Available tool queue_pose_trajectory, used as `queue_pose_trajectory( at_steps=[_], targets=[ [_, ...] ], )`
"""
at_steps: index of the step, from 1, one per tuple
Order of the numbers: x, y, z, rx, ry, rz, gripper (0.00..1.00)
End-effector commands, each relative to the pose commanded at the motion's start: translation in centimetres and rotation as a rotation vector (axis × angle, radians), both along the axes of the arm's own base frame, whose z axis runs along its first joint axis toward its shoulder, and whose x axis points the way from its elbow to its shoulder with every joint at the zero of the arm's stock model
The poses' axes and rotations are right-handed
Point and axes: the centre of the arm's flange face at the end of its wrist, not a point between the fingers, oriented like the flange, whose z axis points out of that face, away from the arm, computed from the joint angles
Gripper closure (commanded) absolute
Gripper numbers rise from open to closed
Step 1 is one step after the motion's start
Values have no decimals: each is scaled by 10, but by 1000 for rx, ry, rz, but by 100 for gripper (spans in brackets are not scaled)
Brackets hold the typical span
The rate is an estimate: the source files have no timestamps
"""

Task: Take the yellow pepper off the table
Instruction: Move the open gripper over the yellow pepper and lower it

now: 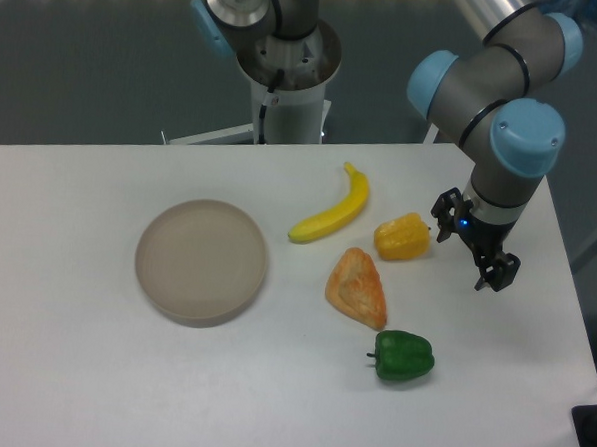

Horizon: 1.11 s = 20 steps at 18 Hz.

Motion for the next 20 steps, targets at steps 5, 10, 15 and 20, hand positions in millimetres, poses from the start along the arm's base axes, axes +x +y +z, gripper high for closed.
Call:
queue_pose_trajectory(
  at_steps=[5, 10, 15, 20],
  targets=[
    [0, 0, 0, 0, 0, 0, 0],
    [10, -11, -6, -16, -16, 3, 0],
    [46, -39, -26, -57, -50, -17, 0],
    [58, -49, -35, -75, -63, -23, 0]
  ],
)
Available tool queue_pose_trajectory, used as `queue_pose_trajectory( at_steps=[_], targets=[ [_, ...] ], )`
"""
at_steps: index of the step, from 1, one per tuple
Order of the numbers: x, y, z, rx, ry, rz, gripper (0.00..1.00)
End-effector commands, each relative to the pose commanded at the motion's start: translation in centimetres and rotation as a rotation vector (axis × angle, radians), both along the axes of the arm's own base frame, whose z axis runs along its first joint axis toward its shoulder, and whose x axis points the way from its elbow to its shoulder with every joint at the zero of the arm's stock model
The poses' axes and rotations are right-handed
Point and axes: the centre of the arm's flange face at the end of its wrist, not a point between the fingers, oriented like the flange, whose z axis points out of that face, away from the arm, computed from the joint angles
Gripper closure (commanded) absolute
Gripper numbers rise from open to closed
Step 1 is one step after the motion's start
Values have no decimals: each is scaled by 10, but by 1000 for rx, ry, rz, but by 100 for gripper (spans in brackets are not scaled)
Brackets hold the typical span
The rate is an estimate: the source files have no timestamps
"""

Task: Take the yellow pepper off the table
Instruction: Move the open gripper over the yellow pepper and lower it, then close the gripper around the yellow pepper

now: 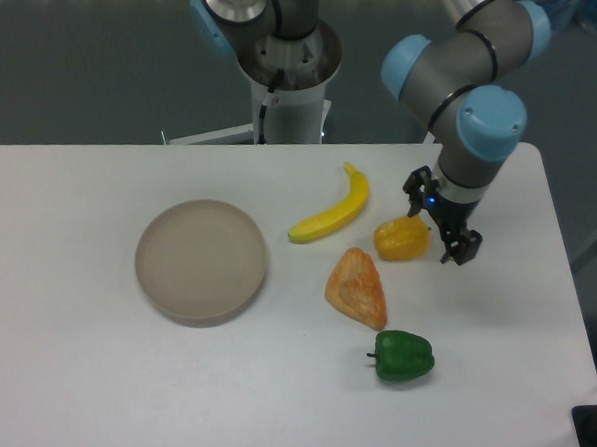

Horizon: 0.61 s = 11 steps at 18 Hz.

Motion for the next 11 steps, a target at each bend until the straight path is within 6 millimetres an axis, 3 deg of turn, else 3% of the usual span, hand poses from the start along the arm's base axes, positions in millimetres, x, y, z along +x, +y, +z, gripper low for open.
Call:
queue_pose_trajectory(
  at_steps=[11],
  targets=[
    [16, -11, -51, -26, 16, -44, 0]
  ],
)
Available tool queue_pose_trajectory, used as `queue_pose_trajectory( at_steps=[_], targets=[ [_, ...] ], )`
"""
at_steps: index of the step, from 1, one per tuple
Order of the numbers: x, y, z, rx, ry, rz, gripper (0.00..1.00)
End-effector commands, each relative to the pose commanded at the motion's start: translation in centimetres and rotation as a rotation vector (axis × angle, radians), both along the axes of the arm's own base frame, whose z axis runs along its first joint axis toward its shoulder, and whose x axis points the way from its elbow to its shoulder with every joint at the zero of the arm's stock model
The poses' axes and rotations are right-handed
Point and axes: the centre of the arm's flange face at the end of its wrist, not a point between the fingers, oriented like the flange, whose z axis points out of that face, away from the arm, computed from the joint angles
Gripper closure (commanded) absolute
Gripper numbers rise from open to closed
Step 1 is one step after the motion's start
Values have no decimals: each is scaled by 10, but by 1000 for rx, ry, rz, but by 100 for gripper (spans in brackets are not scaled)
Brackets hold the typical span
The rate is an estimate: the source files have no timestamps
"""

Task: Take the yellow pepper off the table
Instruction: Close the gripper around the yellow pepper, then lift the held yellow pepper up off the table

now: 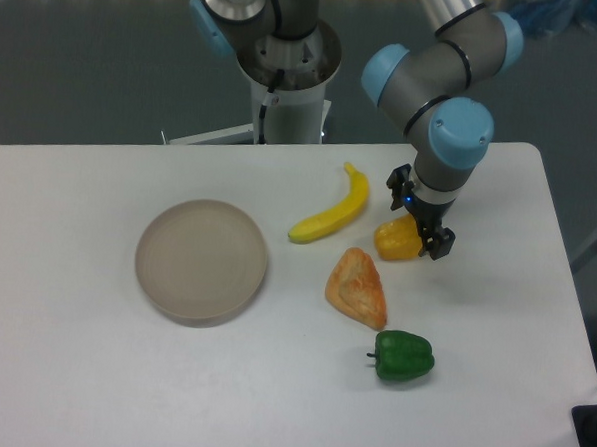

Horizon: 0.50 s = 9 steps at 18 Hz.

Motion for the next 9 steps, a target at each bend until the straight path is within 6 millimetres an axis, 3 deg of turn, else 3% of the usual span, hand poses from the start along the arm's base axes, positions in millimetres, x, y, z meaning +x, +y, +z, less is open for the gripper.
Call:
queue_pose_trajectory(
  at_steps=[7, 9],
  targets=[
    [5, -4, -26, -30, -33, -3, 0],
    [4, -3, -24, -27, -32, -8, 2]
  ],
)
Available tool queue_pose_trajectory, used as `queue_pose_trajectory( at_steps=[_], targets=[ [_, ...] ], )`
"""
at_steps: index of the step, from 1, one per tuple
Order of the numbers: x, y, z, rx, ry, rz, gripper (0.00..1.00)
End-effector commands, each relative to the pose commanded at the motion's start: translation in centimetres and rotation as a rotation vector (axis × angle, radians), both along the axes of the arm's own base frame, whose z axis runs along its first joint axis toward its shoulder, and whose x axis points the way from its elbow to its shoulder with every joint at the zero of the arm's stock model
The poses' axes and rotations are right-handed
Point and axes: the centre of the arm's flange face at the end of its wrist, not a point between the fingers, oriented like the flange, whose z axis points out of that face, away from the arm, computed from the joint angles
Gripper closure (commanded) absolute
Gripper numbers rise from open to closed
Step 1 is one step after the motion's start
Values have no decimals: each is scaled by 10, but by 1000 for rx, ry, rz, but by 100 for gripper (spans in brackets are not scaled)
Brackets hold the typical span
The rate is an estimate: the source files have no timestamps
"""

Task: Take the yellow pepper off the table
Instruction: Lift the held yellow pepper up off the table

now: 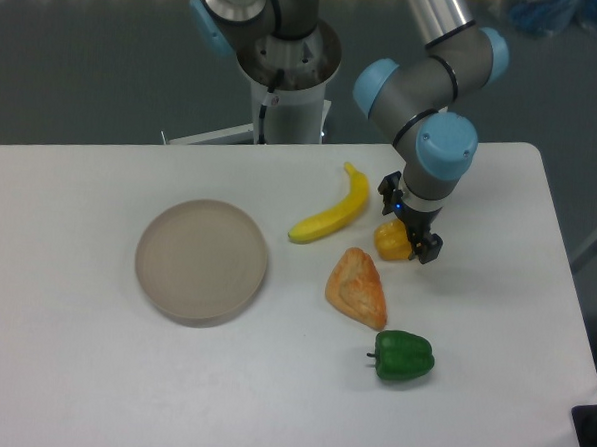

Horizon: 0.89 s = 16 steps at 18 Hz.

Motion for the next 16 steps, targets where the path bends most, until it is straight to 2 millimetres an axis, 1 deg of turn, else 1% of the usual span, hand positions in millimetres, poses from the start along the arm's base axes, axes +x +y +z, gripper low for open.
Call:
queue_pose_trajectory(
  at_steps=[1, 2, 3, 4, 5, 7, 9, 11, 13, 14, 15, 16],
  targets=[
    [-1, 1, 2, 2, 4, 0, 27],
    [-1, 1, 0, 1, 1, -2, 57],
    [-3, 1, 2, 2, 4, 0, 72],
    [-3, 2, 3, 3, 5, 0, 83],
    [-6, 3, 6, 6, 11, 3, 86],
    [-12, 6, 20, 14, 31, 19, 86],
    [-16, 6, 30, 12, 61, 28, 86],
    [-25, 9, 59, 26, 110, 34, 86],
    [-36, 20, 89, 44, 124, 83, 86],
    [-41, 29, 104, 60, 129, 125, 86],
    [-46, 40, 111, 72, 128, 154, 86],
    [-44, 50, 117, 94, 114, 169, 87]
  ],
)
